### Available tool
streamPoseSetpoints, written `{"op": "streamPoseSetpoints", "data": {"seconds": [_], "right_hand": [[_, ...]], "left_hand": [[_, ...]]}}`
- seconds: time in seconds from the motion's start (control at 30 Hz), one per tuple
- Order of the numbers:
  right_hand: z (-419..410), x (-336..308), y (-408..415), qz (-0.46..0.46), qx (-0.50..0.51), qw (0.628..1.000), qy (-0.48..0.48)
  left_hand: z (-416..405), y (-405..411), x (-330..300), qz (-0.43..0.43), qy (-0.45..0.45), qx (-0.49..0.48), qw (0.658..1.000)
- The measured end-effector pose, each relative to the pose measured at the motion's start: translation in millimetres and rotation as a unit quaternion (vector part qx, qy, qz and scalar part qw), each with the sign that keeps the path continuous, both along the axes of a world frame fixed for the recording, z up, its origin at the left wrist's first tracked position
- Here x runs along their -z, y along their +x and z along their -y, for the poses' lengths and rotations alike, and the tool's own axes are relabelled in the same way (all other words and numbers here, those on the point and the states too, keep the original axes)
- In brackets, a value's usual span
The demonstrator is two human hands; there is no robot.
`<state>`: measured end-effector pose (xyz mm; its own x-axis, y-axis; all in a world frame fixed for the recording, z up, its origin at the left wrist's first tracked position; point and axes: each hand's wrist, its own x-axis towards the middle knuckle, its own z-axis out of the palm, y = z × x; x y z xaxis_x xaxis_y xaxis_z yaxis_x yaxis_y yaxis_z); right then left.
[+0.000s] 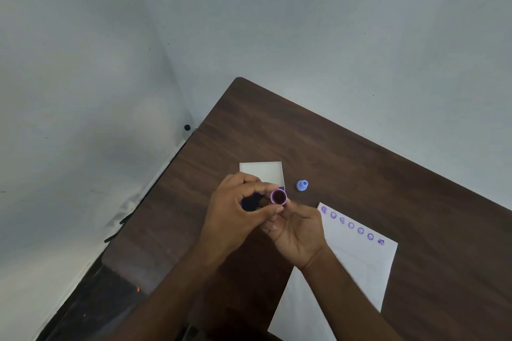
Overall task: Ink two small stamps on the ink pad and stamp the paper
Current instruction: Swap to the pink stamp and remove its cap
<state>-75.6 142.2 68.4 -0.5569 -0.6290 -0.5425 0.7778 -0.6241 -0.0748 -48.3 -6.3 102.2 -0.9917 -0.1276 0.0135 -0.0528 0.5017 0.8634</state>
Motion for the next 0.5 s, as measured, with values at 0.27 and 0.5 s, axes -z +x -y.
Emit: {"op": "streamPoseSetpoints", "data": {"seconds": [0.27, 0.5], "right_hand": [[-1.3, 12.7, -2.6, -0.011, 0.008, 1.000, 0.007], [-13.5, 35.4, -16.5, -0.129, -0.063, 0.876, 0.461]], "left_hand": [[3.7, -1.9, 15.5, 0.042, 0.028, 0.003, 0.999], [18.5, 9.4, 69.6, 0.137, -0.049, -0.044, 0.988]]}}
